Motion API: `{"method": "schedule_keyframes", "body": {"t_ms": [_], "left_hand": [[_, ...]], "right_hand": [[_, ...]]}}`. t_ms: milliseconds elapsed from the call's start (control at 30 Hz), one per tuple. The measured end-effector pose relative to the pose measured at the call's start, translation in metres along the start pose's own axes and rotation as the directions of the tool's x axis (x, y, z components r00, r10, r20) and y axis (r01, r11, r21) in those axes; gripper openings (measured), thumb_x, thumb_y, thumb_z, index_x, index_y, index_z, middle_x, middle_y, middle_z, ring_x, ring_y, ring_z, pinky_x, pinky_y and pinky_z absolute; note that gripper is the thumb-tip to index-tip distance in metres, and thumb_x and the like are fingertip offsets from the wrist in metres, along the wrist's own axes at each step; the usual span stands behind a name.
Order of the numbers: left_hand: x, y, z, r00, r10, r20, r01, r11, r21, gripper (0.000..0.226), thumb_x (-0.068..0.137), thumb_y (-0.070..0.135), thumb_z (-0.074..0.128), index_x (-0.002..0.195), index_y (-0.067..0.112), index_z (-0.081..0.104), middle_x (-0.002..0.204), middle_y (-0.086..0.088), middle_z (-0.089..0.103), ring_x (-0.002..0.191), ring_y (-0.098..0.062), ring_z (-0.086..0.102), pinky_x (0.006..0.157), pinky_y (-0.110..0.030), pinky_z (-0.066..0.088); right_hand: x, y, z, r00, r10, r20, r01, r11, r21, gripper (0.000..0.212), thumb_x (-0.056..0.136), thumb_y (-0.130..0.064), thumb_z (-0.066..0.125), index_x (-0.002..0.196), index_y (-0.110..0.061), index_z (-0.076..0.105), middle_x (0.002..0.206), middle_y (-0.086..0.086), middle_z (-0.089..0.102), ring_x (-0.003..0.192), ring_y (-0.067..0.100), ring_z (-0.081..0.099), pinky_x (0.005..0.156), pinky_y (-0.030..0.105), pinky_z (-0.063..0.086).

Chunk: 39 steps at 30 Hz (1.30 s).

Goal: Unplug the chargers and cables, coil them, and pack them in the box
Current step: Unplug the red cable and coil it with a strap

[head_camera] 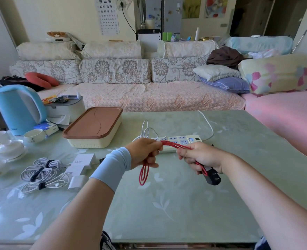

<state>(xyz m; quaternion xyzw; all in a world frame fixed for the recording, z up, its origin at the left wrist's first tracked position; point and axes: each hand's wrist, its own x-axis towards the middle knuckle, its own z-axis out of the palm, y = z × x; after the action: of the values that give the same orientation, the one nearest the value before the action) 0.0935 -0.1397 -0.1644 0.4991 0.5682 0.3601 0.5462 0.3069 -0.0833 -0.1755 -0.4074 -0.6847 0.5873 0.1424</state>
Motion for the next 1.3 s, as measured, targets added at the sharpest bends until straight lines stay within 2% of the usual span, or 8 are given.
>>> {"method": "schedule_keyframes", "body": {"t_ms": [100, 300, 567, 667, 867, 967, 1067, 1300], "left_hand": [[0.004, 0.001, 0.001, 0.998, -0.057, -0.021, 0.048, 0.949, -0.313, 0.033, 0.105, 0.025, 0.031, 0.077, 0.017, 0.048, 0.060, 0.005, 0.028, 0.044, -0.009, 0.022, 0.044, -0.021, 0.032], [0.012, 0.010, 0.012, 0.995, -0.064, -0.076, -0.010, 0.697, -0.717, 0.044, 0.096, 0.044, 0.046, 0.061, 0.020, 0.038, 0.056, 0.006, 0.021, 0.043, -0.011, 0.018, 0.046, -0.022, 0.023], [0.015, 0.013, 0.031, 0.986, -0.017, -0.165, -0.127, 0.564, -0.816, 0.043, 0.101, 0.035, 0.043, 0.064, 0.013, 0.043, 0.062, -0.001, 0.044, 0.059, -0.020, 0.047, 0.076, -0.038, 0.048], [0.010, 0.017, 0.039, 0.994, -0.030, -0.100, -0.061, 0.613, -0.788, 0.044, 0.102, 0.039, 0.037, 0.078, 0.009, 0.059, 0.068, -0.005, 0.057, 0.062, -0.022, 0.060, 0.070, -0.038, 0.050], [0.006, 0.021, 0.042, 0.993, 0.114, -0.036, -0.099, 0.615, -0.782, 0.050, 0.105, 0.030, 0.027, 0.095, -0.003, 0.064, 0.099, -0.011, 0.071, 0.103, -0.026, 0.062, 0.091, -0.042, 0.047], [0.004, 0.019, 0.042, 0.992, 0.124, -0.027, -0.089, 0.528, -0.844, 0.048, 0.104, 0.026, 0.029, 0.067, 0.006, 0.052, 0.088, -0.013, 0.071, 0.082, -0.030, 0.067, 0.092, -0.047, 0.047], [0.006, 0.016, 0.039, 0.994, 0.101, -0.036, -0.075, 0.411, -0.909, 0.040, 0.102, 0.026, 0.030, 0.064, 0.015, 0.038, 0.064, -0.004, 0.052, 0.049, -0.019, 0.047, 0.078, -0.037, 0.045], [0.020, 0.014, 0.029, 0.989, -0.008, -0.147, -0.137, 0.316, -0.939, 0.031, 0.099, 0.025, 0.029, 0.068, 0.021, 0.031, 0.051, 0.007, 0.028, 0.037, -0.012, 0.018, 0.049, -0.022, 0.038]], "right_hand": [[0.005, -0.002, 0.012, 0.999, -0.036, -0.038, 0.037, 0.999, 0.025, 0.023, 0.099, -0.033, 0.057, 0.090, -0.011, 0.057, 0.057, -0.005, 0.033, 0.044, 0.013, 0.034, 0.049, 0.024, 0.039], [0.011, -0.006, 0.036, 0.993, -0.091, -0.070, 0.092, 0.996, 0.011, 0.025, 0.101, -0.031, 0.053, 0.088, -0.010, 0.059, 0.054, -0.003, 0.040, 0.050, 0.017, 0.049, 0.053, 0.026, 0.039], [0.004, -0.017, 0.037, 0.992, -0.056, -0.111, 0.066, 0.993, 0.094, 0.045, 0.080, -0.062, 0.065, 0.077, -0.019, 0.052, 0.059, 0.002, 0.029, 0.053, 0.016, 0.028, 0.050, 0.027, 0.025], [0.000, -0.017, 0.041, 0.984, -0.095, -0.151, 0.060, 0.974, -0.218, 0.042, 0.072, -0.051, 0.077, 0.072, -0.020, 0.048, 0.059, -0.001, 0.036, 0.051, 0.013, 0.032, 0.049, 0.027, 0.024], [-0.004, -0.015, 0.037, 0.996, -0.043, -0.077, 0.026, 0.977, -0.210, 0.016, 0.087, -0.028, 0.063, 0.080, -0.016, 0.072, 0.059, -0.006, 0.047, 0.052, 0.012, 0.040, 0.050, 0.022, 0.034], [-0.004, -0.015, 0.037, 0.996, -0.065, 0.053, 0.074, 0.981, -0.179, 0.025, 0.096, -0.026, 0.054, 0.081, -0.012, 0.070, 0.064, -0.009, 0.062, 0.054, 0.009, 0.044, 0.053, 0.020, 0.037], [0.000, -0.012, 0.037, 0.986, -0.117, 0.120, 0.135, 0.977, -0.163, 0.027, 0.099, -0.026, 0.052, 0.078, -0.013, 0.062, 0.078, 0.003, 0.071, 0.068, 0.013, 0.056, 0.063, 0.021, 0.042], [0.005, -0.007, 0.034, 0.976, -0.177, 0.126, 0.191, 0.976, -0.108, 0.029, 0.098, -0.034, 0.057, 0.084, -0.009, 0.057, 0.076, 0.005, 0.060, 0.071, 0.018, 0.060, 0.073, 0.026, 0.045]]}}
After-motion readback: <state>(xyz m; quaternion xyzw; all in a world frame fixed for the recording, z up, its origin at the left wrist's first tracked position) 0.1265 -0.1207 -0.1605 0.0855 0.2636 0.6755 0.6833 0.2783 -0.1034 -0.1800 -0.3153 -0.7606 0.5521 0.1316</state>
